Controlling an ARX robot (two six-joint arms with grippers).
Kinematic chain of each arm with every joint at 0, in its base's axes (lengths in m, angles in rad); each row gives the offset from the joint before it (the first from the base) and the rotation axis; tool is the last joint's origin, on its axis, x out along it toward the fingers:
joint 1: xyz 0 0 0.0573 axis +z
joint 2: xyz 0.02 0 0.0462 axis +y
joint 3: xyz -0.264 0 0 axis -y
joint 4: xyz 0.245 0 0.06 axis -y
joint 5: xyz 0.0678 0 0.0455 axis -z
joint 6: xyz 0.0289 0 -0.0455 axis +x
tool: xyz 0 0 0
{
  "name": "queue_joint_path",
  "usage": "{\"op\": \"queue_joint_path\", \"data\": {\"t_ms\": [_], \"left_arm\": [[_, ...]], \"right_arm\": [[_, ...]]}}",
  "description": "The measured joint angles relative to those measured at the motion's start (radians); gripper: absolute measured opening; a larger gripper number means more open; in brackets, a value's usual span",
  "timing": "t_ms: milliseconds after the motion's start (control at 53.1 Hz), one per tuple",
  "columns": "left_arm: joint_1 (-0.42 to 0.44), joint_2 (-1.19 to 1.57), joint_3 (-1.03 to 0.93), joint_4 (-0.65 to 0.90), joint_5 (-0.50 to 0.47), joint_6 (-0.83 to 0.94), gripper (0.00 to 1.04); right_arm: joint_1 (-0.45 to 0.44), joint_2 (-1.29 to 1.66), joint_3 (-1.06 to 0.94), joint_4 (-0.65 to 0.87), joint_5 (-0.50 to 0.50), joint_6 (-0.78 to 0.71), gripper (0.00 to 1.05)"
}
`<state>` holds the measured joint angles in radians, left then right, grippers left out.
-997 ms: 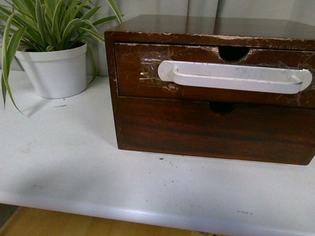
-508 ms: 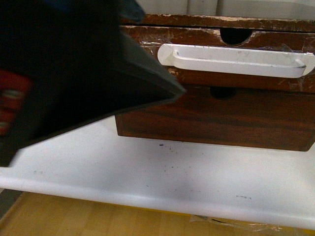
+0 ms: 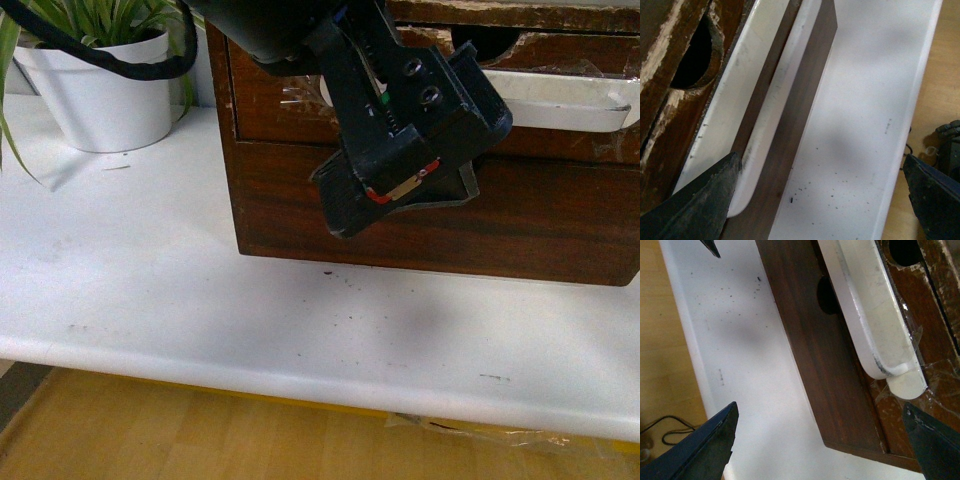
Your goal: Open drawer
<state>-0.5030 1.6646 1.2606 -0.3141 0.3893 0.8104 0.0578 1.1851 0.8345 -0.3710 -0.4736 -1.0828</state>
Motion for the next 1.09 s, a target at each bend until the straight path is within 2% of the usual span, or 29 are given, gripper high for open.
{"op": "queue_joint_path", "data": {"t_ms": [169, 583, 828, 1091], "left_arm": [[0.010, 0.064, 0.056, 0.013, -0.005, 0.004, 0.98], [0.023, 0.095, 0.091, -0.069, 0.006, 0.098, 0.98], [0.026, 0.102, 0.094, -0.092, -0.005, 0.156, 0.98], [0.018, 0.104, 0.113, -0.187, -0.023, 0.257, 0.98]], "right_arm": [[0.029, 0.056, 0.029, 0.045, 0.009, -0.006, 0.96], [0.114, 0.196, 0.090, 0.095, 0.060, 0.014, 0.96], [0.148, 0.263, 0.108, 0.095, 0.090, 0.021, 0.96], [0.143, 0.279, 0.141, 0.006, 0.055, -0.021, 0.96]]}}
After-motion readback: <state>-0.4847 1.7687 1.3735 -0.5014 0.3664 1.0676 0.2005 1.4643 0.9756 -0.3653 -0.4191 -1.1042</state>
